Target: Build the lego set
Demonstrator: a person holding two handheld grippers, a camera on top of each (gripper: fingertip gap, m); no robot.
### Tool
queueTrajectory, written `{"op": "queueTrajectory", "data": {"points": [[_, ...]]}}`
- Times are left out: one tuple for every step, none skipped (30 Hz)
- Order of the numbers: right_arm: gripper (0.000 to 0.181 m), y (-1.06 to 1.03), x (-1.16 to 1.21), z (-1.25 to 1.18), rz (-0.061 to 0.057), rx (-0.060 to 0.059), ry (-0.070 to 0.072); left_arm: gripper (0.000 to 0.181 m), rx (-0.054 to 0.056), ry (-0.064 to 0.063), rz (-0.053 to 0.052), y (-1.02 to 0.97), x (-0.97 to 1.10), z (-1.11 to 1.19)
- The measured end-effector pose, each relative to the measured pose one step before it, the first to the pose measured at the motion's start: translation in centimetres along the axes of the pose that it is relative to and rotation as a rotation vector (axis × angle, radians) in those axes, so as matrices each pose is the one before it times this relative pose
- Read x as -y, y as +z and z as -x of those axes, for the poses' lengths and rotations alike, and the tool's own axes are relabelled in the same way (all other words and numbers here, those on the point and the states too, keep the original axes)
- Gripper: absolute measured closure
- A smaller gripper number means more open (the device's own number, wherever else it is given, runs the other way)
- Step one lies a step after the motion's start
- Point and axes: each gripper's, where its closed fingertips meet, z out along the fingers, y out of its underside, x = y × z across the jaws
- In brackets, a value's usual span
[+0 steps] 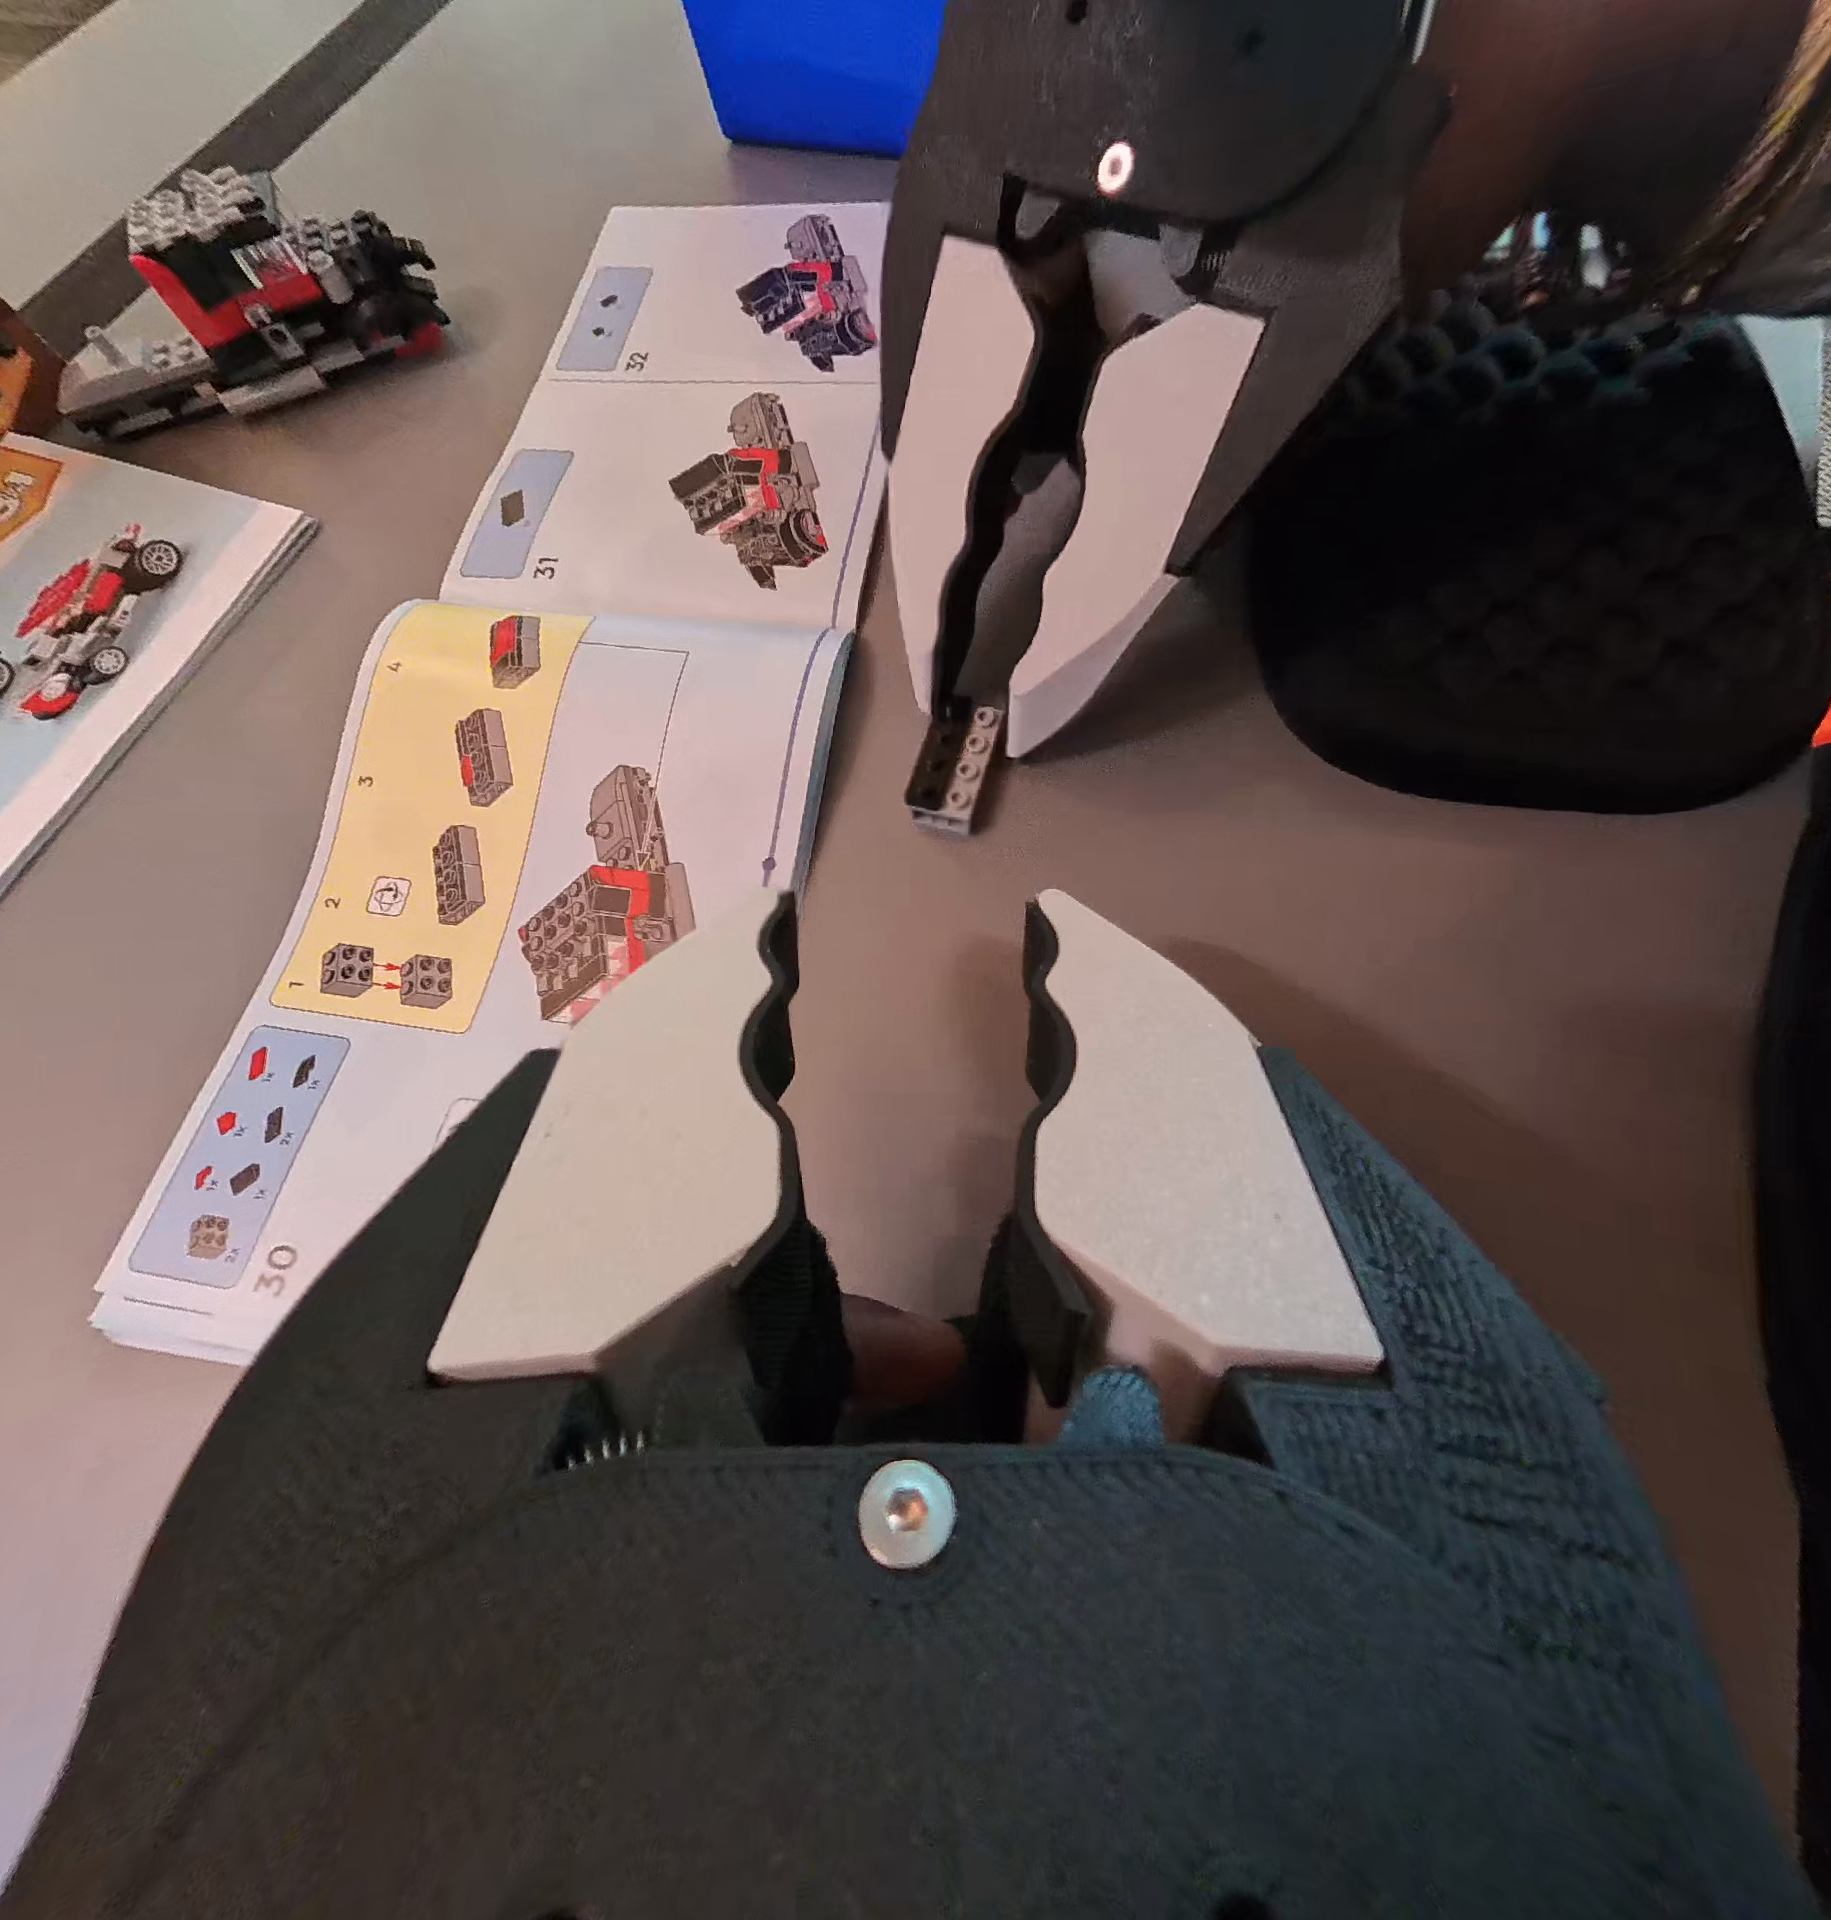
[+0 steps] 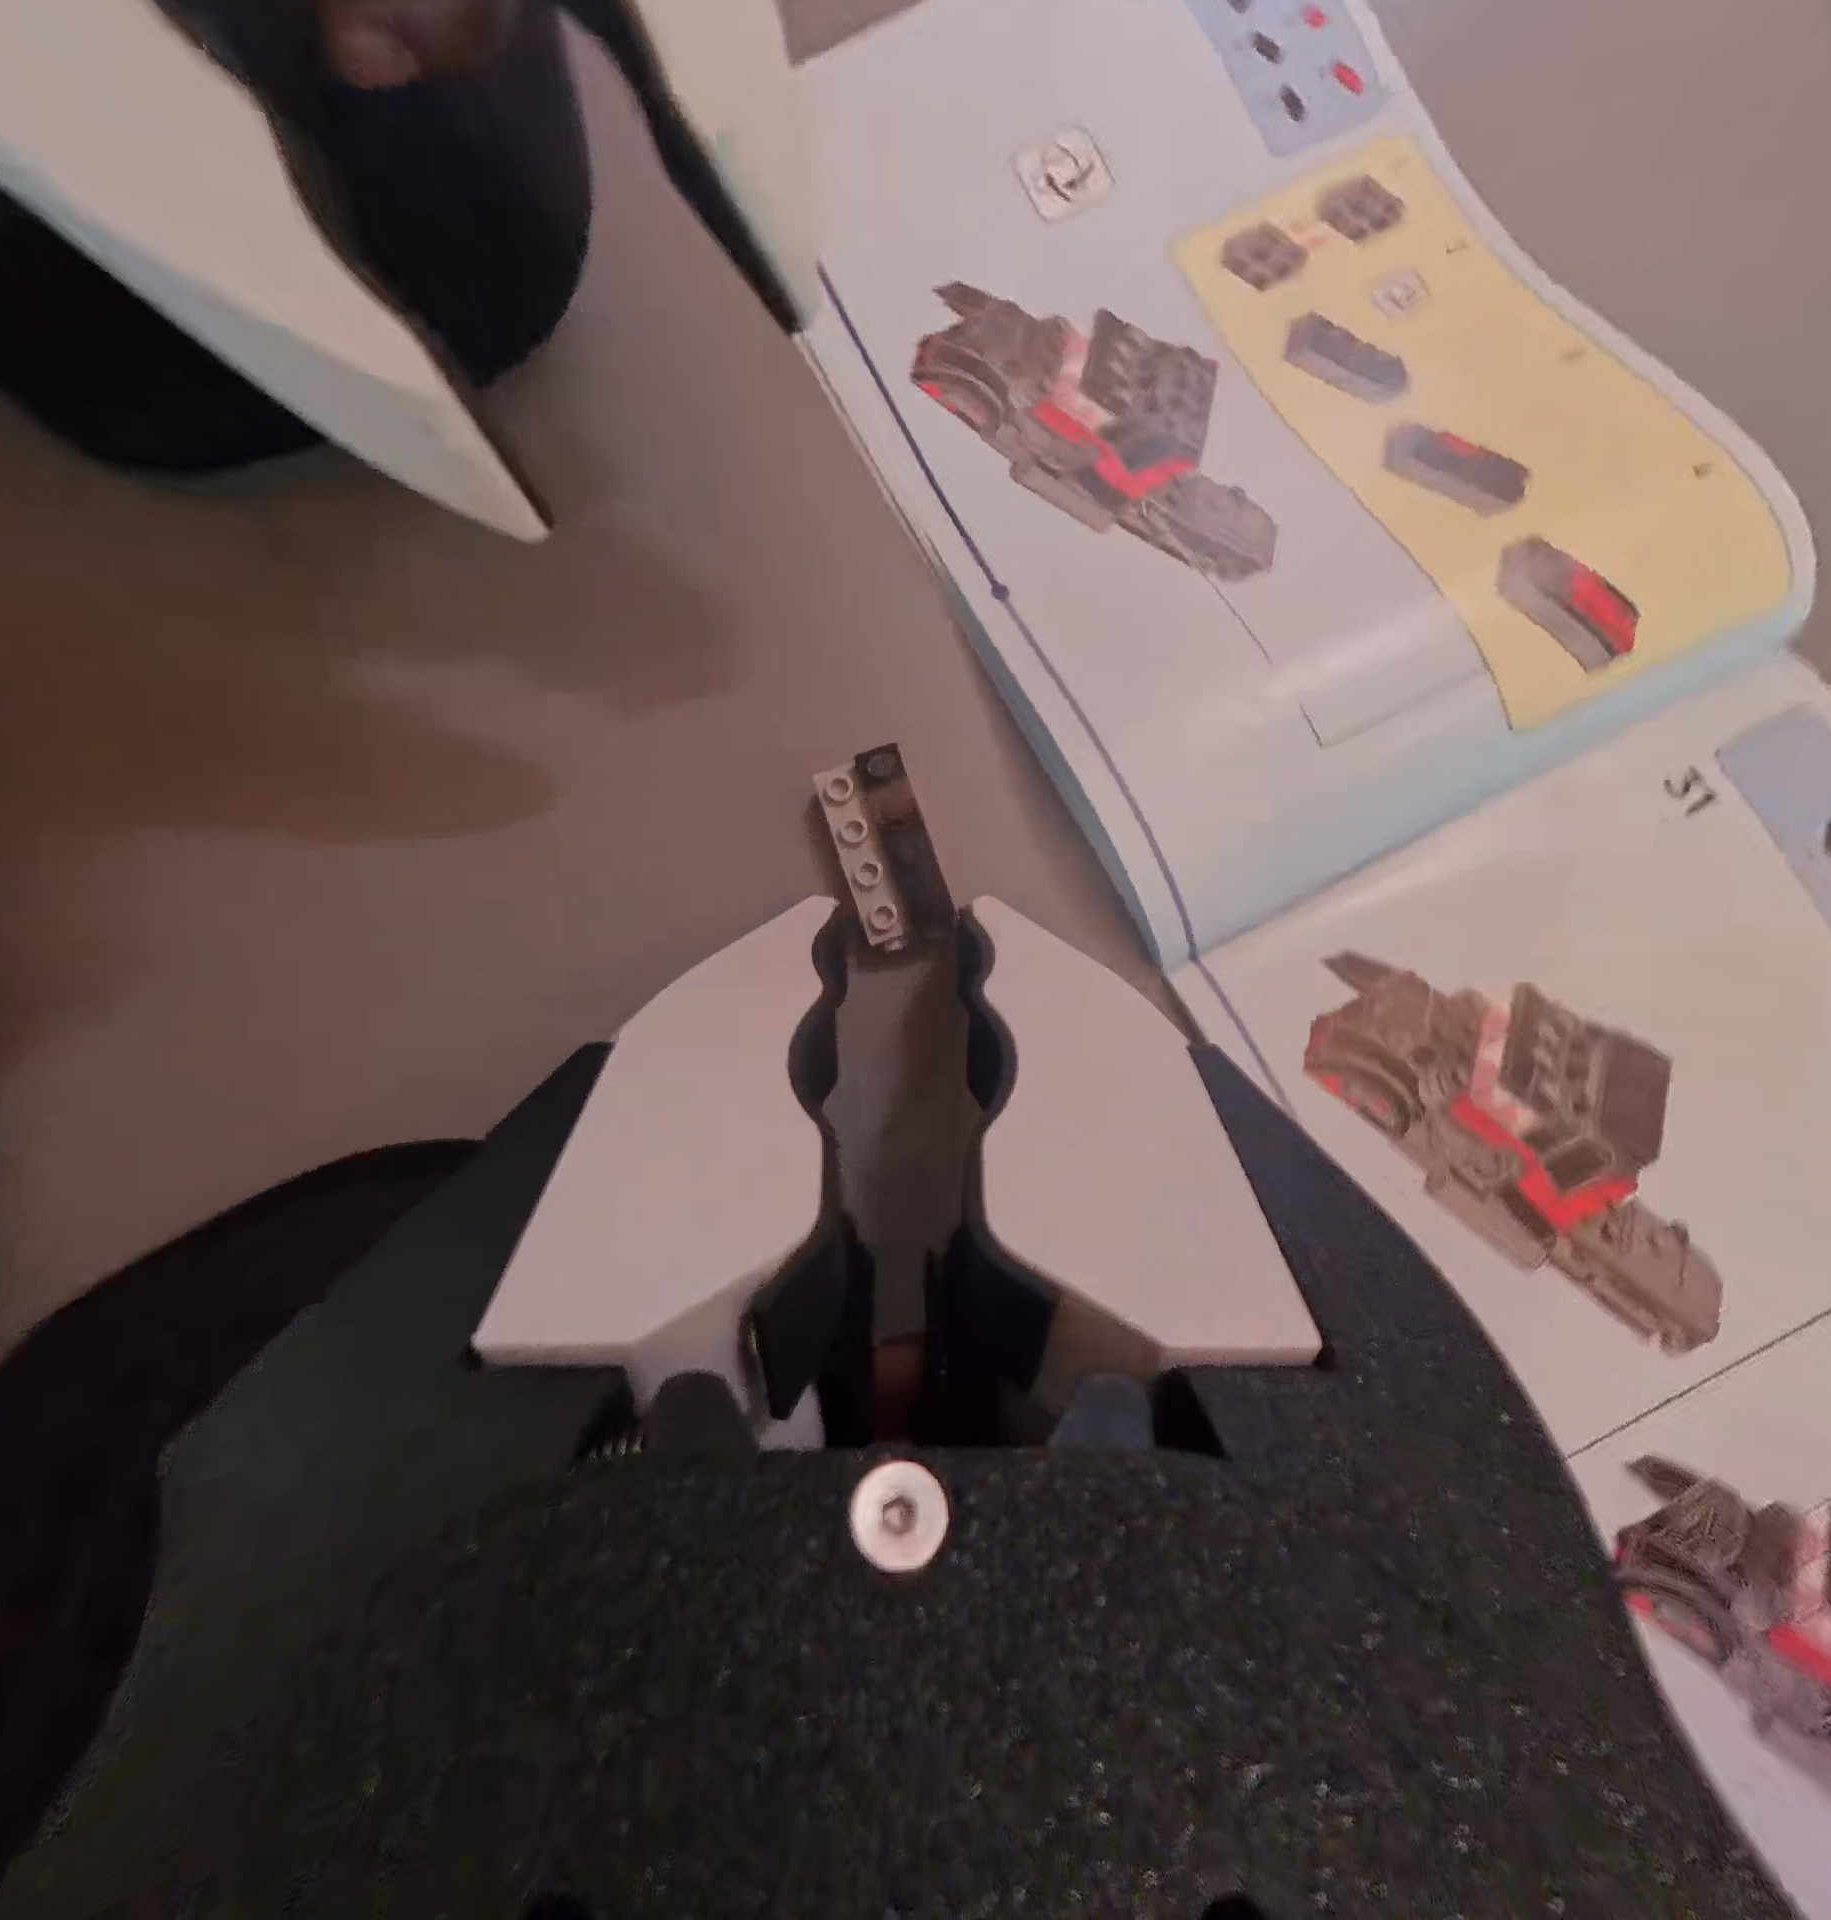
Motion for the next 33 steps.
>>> {"op": "queueTrajectory", "data": {"points": [[0.156, -0.055, -0.036, 0.308, 0.0061, -0.0016, 0.0291, 0.14, -0.0047, -0.0015, 0.0075, 0.094, -0.071, -0.138], [0.152, -0.055, -0.075, 0.327, 0.0061, -0.0035, 0.0111, 0.14, -0.0062, 0.001, 0.0073, 0.11, -0.068, -0.155], [0.15, -0.049, -0.101, 0.166, 0.0053, -0.0101, -0.0028, 0.14, -0.0069, 0.0032, 0.0063, 0.123, -0.037, -0.149], [0.15, -0.033, -0.091, 0.026, 0.0029, -0.0113, -0.0106, 0.14, -0.0051, 0.0048, 0.006, 0.133, -0.041, -0.099], [0.15, -0.007, -0.043, -0.071, -0.0013, -0.0083, -0.0142, 0.14, -0.0022, 0.0062, 0.0055, 0.106, -0.046, -0.024], [0.15, 0.038, 0.03, -0.147, -0.0072, -0.0059, -0.0119, 0.14, -0.0009, 0.0068, 0.0038, 0.087, -0.036, 0.023], [0.15, 0.074, 0.097, -0.1, -0.0083, 0.0008, -0.0054, 0.14, -0.0001, 0.0062, 0.0019, 0.037, -0.014, 0.08], [0.15, 0.077, 0.12, -0.014, -0.0051, 0.0097, -0.001, 0.14, 0.0012, 0.0061, 0.0016, -0.018, -0.023, 0.145], [0.15, 0.076, 0.125, 0.028, -0.0029, 0.0127, -0.0036, 0.14, 0.0048, 0.0064, 0.0036, -0.096, -0.053, 0.245], [0.154, 0.084, 0.097, -0.058, -0.0018, 0.0068, -0.0091, 0.139, 0.0111, 0.0061, 0.0049, -0.168, -0.094, 0.418], [0.16, 0.058, 0.032, -0.106, 0.0017, 0.0027, -0.0159, 0.139, 0.016, 0.0041, 0.0041, -0.204, -0.107, 0.561], [0.164, 0.034, 0.011, -0.092, 0.0034, 0.0031, -0.0209, 0.139, 0.0171, 0.001, 0.0042, -0.218, -0.128, 0.65], [0.164, 0.034, 0.054, 0.013, 0.0007, 0.0095, -0.0239, 0.139, 0.017, -0.0017, 0.0066, -0.188, -0.195, 0.711], [0.164, 0.023, 0.105, 0.056, -0.0032, 0.0138, -0.0238, 0.139, 0.0206, -0.0048, 0.0079, -0.141, -0.229, 0.829], [0.164, -0.045, 0.292, -0.007, -0.014, 0.0116, -0.0198, 0.14, 0.0267, -0.0092, 0.008, -0.066, -0.248, 0.972], [0.164, -0.156, 0.543, -0.158, -0.0287, 0.0074, -0.0161, 0.14, 0.0326, -0.0132, 0.0117, 0.007, -0.325, 1.073], [0.164, -0.234, 0.699, -0.327, -0.0368, 0.003, -0.0121, 0.139, 0.037, -0.0143, 0.016, 0.087, -0.367, 1.132], [0.164, -0.263, 0.697, -0.52, -0.0341, -0.0018, -0.0066, 0.139, 0.0358, -0.0151, 0.0123, 0.187, -0.316, 1.077], [0.164, -0.205, 0.582, -0.683, -0.0209, -0.0044, -0.0039, 0.139, 0.026, -0.0184, 0.0052, 0.265, -0.222, 0.854], [0.165, -0.112, 0.411, -0.785, -0.0055, -0.0058, -0.0101, 0.139, 0.0123, -0.0183, 0.0033, 0.329, -0.187, 0.54], [0.165, 0.001, 0.324, -0.969, 0.0022, -0.0184, -0.0166, 0.139, 0.0013, -0.0125, 0.0019, 0.321, -0.184, 0.249], [0.164, 0.119, 0.266, -1.116, 0.0062, -0.0283, -0.0142, 0.139, -0.0049, -0.0077, -0.0013, 0.286, -0.173, 0.041], [0.164, 0.256, 0.233, -1.052, 0.011, -0.0255, -0.0041, 0.139, -0.0058, -0.006, -0.0022, 0.228, -0.207, -0.048], [0.164, 0.384, 0.175, -0.644, 0.018, -0.0039, -0.0018, 0.14, -0.0046, -0.0045, -0.001, 0.182, -0.271, -0.061], [0.164, 0.5, 0.138, -0.318, 0.0202, 0.0081, -0.0051, 0.139, -0.0036, -0.0022, 0.0012, 0.142, -0.36, -0.028], [0.164, 0.545, 0.15, -0.359, 0.0143, -0.0048, 0.0019, 0.139, -0.0002, 0.0003, 0.0062, 0.085, -0.435, 0.06], [0.164, 0.542, 0.133, -0.314, 0.0097, -0.0105, 0.0137, 0.139, 0.0062, 0.0028, 0.0127, 0.023, -0.492, 0.156], [0.164, 0.498, -0.028, -0.268, 0.012, -0.0104, 0.0253, 0.139, 0.009, 0.0015, 0.0073, -0.042, -0.313, 0.18], [0.164, 0.4, -0.198, -0.174, 0.0167, -0.009, 0.0293, 0.139, 0.003, -0.0036, -0.0065, -0.108, -0.002, 0.085], [0.164, 0.273, -0.308, -0.121, 0.0189, -0.0102, 0.0254, 0.139, -0.0032, -0.0065, -0.0088, -0.094, 0.111, -0.024], [0.164, 0.153, -0.267, -0.202, 0.0137, -0.0204, 0.0217, 0.139, -0.0044, -0.0057, -0.005, -0.068, 0.09, -0.067], [0.164, 0.072, -0.2, -0.155, 0.0081, -0.0207, 0.0172, 0.139, -0.0059, -0.0041, -0.0066, -0.054, 0.094, -0.105], [0.164, 0.074, -0.184, -0.039, 0.0092, -0.0166, 0.0226, 0.139, -0.0091, -0.0039, -0.0077, -0.029, 0.072, -0.157]]}}
